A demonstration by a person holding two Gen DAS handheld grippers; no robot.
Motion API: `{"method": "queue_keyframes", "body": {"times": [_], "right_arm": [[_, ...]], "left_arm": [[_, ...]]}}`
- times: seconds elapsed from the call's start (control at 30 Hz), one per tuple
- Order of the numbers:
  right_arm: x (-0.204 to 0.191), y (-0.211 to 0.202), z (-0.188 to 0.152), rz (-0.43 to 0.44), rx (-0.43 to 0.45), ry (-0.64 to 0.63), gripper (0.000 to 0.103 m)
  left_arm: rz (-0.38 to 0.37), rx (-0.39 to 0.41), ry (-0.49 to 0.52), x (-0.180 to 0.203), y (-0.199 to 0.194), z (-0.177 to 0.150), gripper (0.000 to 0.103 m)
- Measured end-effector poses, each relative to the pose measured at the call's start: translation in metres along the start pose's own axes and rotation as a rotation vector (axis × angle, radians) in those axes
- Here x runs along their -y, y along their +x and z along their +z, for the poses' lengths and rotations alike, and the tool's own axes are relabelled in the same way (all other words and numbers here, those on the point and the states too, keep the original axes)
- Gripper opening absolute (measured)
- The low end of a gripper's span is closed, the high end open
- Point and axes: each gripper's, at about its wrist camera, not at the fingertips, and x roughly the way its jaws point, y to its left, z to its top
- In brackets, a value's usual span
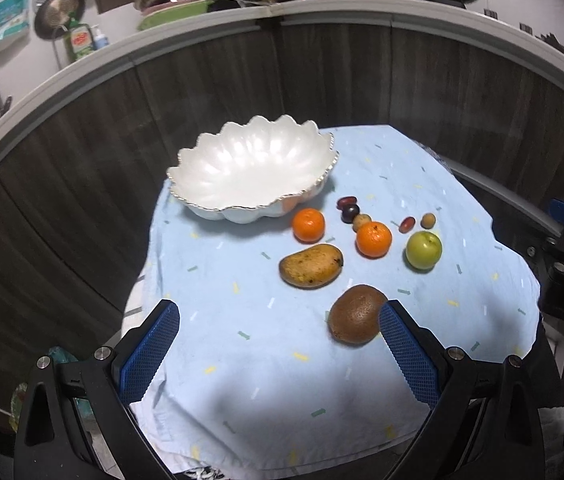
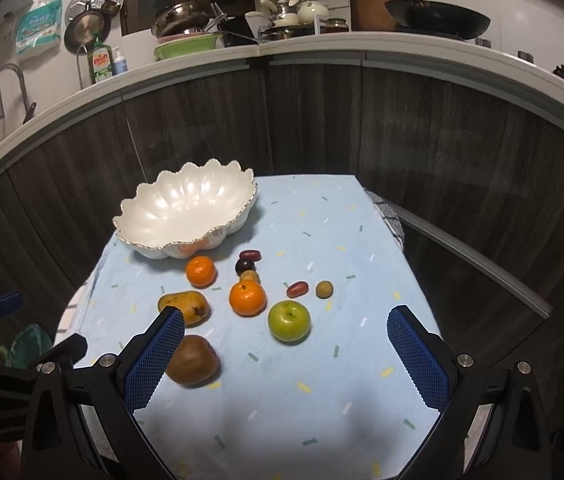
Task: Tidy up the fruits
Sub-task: 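Move both tools toward the fruits on the cloth, then close the left gripper on the kiwi while the right gripper closes on the green apple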
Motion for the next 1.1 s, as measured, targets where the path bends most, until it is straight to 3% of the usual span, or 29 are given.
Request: {"method": "queue_keyframes", "body": {"times": [0.7, 0.87, 1.1], "right_arm": [[0.011, 0.076, -0.007, 0.01, -0.105, -0.031, 0.102], [0.01, 0.091, -0.011, 0.004, -0.119, -0.052, 0.102], [0.012, 0.112, -0.016, 0.001, -0.132, -0.077, 0.1]], "left_arm": [[-0.14, -0.086, 0.108, 0.036, 0.068, -0.007, 0.096], [-0.172, -0.122, 0.126, 0.044, 0.087, -0.012, 0.085], [-0.196, -0.135, 0.135, 0.052, 0.106, -0.019, 0.084]]}}
